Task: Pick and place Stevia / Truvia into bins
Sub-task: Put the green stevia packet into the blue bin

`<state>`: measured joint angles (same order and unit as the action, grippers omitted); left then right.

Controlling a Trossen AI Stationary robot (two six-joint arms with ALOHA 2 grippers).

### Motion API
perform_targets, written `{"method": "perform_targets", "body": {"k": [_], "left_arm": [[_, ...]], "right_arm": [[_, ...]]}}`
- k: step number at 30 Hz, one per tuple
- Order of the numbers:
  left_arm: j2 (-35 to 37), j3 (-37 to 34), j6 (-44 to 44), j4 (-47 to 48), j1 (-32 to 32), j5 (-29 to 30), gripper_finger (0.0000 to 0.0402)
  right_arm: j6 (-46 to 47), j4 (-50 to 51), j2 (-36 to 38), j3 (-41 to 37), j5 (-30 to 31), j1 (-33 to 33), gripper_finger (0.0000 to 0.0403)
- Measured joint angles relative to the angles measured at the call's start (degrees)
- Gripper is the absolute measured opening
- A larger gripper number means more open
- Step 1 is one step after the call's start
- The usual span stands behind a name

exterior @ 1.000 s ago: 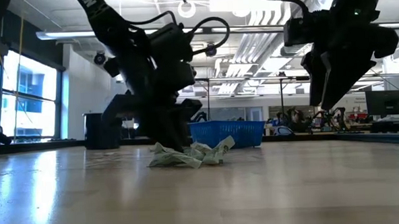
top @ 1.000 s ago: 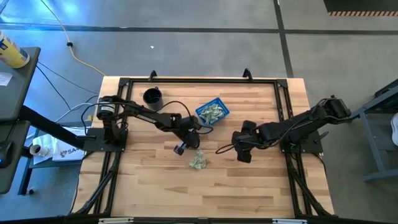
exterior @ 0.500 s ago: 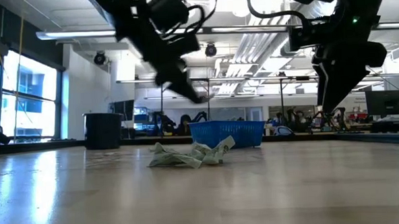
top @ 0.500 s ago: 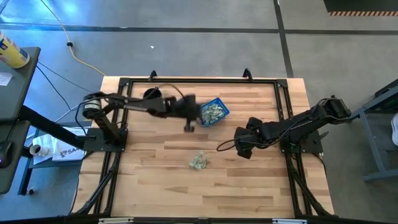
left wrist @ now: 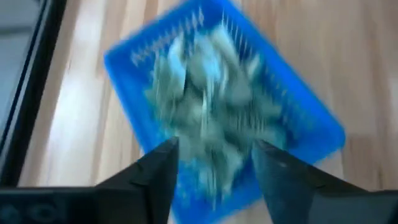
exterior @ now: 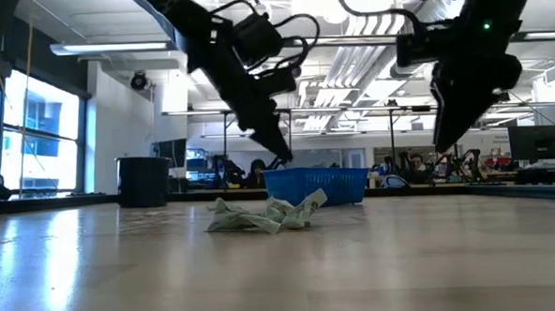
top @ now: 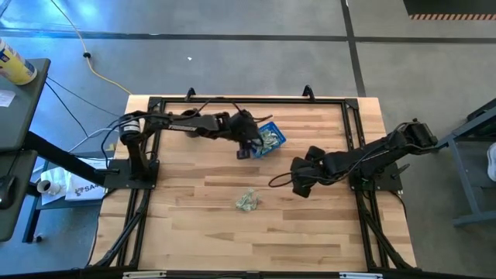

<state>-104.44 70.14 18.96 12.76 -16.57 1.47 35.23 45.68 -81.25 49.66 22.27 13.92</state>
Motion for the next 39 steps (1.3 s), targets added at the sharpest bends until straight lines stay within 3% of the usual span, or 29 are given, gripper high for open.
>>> {"method": "perform_targets", "body": {"k": [2,5,9,12,19,26,31,39], "left_arm": [[1.34,2.4,-1.36,6.9,1.02,3.36,0.0254],[5.05,4.69,-4.87,15.68,2.3,3.76,0.0265],[8.88,2.15,-10.48,23.86,4.24,2.08,0.0246],[12.46,-1.83,-14.79,26.67,5.22,3.2,0.0221],[20.3,-12.43,-21.86,29.24,9.43,3.32,0.0176],[26.34,-19.0,-27.91,29.6,13.48,3.52,0.0155],[28.46,-20.66,-29.54,29.57,15.27,4.07,0.0149],[29.03,-22.49,-29.52,29.84,15.49,6.63,0.0151]], "right_arm": [[-2.75,-4.56,-0.05,-0.01,-0.28,-0.01,0.0303],[-10.61,-15.69,-1.61,0.01,-3.19,-0.33,0.0303],[-25.67,-32.15,-7.5,0.03,-15.09,-0.83,0.0303],[-33.99,-40.38,-13.13,0.61,-20.59,0.02,0.0303],[-42.61,-42.48,-24.85,8.78,-20.8,0.8,0.0303],[-38.67,-33.78,-31.69,17.12,-21.2,-0.94,0.0295],[-38.63,-25.51,-32.35,20.87,-21.27,-1.14,0.0228],[-33.88,-17.17,-32.37,27.22,-21.5,-1.17,0.0034]]}}
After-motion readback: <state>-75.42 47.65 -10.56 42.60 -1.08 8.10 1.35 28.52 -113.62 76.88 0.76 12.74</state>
